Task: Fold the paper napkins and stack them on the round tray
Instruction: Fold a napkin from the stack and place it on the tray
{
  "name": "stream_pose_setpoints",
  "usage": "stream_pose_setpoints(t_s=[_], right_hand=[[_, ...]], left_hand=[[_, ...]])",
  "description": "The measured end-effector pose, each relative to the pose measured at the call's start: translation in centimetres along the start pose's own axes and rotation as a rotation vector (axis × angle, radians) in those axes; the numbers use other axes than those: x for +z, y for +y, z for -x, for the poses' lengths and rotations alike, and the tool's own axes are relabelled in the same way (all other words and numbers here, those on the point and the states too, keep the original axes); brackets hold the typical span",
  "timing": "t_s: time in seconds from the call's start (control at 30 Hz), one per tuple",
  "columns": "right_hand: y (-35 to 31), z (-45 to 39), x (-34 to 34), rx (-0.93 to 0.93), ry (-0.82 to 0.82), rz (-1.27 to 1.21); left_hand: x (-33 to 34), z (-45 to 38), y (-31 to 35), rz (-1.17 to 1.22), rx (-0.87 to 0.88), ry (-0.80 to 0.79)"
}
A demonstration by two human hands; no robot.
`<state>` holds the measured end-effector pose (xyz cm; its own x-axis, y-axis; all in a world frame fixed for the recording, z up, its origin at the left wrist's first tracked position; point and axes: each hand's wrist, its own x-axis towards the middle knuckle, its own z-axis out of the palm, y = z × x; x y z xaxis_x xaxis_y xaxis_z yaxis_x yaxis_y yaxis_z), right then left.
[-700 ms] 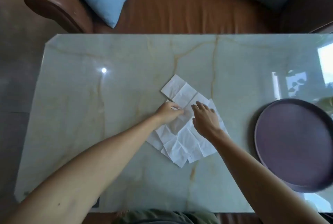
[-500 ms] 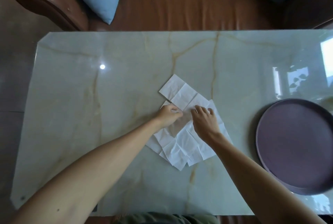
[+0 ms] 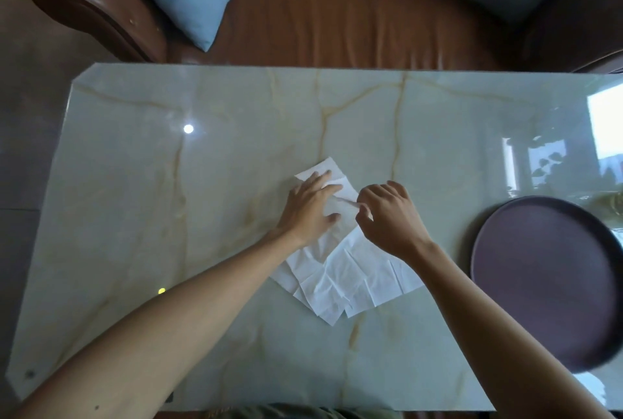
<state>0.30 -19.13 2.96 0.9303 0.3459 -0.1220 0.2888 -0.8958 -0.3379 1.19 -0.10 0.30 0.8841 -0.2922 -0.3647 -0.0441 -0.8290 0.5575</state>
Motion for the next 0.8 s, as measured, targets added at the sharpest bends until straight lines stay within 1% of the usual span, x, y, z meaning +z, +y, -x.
stream_pose_setpoints(t_s=[0.07, 0.13, 0.2, 0.33, 0.43, 0.53, 0.6, 0.7, 0.8], right_hand=[[-0.6, -0.1, -1.9, -0.017, 0.035, -0.001], [-1.3, -0.1, -3.7, -0.002, 0.068, -0.012], [-2.0, 0.1, -5.4, 0.006, 0.093, -0.019], [-4.2, 1.1, -8.5, 0.015, 0.156, -0.076], [-5.5, 2.0, -9.8, 0.083, 0.165, -0.162], [-6.0, 2.5, -10.6, 0.194, 0.198, -0.298], [-6.0, 2.8, -11.0, 0.261, 0.203, -0.442], [-5.5, 3.4, -10.9, 0.363, 0.129, -0.618], [-5.1, 4.2, -9.8, 0.545, 0.109, -0.880]], left_hand=[[-0.8, 0.1, 0.5, 0.068, 0.075, 0.048], [-1.6, 0.6, 1.2, 0.167, 0.096, 0.104], [-2.5, 1.1, 1.7, 0.209, 0.096, 0.141], [-4.6, 2.4, 2.8, 0.353, 0.081, 0.136], [-6.0, 3.8, 3.5, 0.453, 0.049, 0.083], [-6.9, 5.6, 3.8, 0.574, 0.013, 0.004], [-7.3, 6.7, 4.0, 0.667, -0.001, -0.028], [-8.0, 8.5, 4.4, 0.795, -0.073, -0.037], [-8.4, 10.0, 4.2, 0.915, -0.094, -0.024]])
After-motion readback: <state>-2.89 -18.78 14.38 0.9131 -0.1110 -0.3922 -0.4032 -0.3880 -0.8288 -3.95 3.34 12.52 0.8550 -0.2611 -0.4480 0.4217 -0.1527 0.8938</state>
